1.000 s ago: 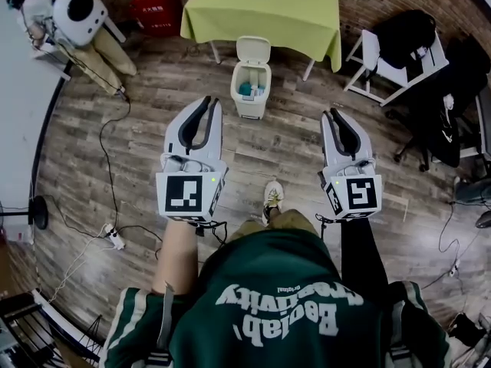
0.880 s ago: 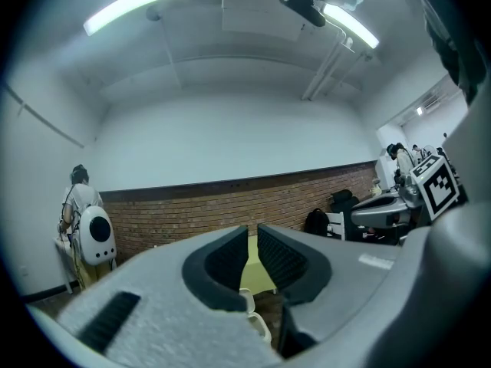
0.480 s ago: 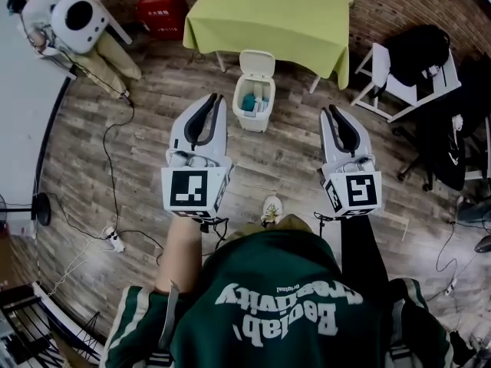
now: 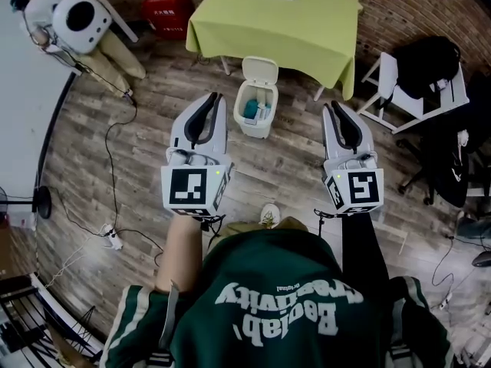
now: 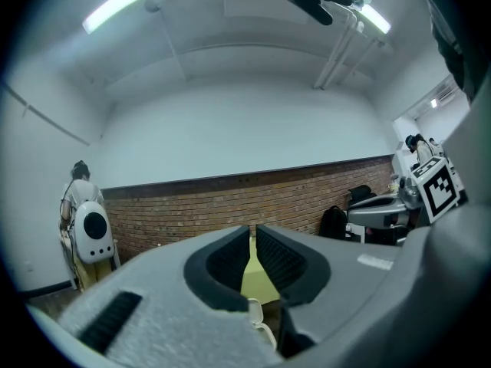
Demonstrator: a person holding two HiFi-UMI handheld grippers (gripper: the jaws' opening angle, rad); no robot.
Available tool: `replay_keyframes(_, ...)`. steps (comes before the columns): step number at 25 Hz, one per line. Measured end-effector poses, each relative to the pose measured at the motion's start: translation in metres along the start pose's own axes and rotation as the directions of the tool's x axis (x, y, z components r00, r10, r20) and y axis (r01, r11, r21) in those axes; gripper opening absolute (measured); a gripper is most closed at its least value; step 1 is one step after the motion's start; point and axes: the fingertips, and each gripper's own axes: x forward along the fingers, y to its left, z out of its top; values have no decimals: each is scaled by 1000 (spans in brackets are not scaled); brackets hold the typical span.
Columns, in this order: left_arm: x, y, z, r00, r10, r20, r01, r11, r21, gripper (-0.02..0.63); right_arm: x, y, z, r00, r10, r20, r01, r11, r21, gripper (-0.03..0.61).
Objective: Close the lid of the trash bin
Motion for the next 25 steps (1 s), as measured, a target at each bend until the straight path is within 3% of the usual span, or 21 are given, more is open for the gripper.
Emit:
replay_keyframes(10,18,-9,1,1000,6,0,-6,1000,-17,28,10,-22,-8,1000,7,8,-7,1000,27,66)
replay_keyframes(25,21,13,5,999,44,-3,-44,999,5,28,23,-15,-9,1000,22,20,-23,998,51,66)
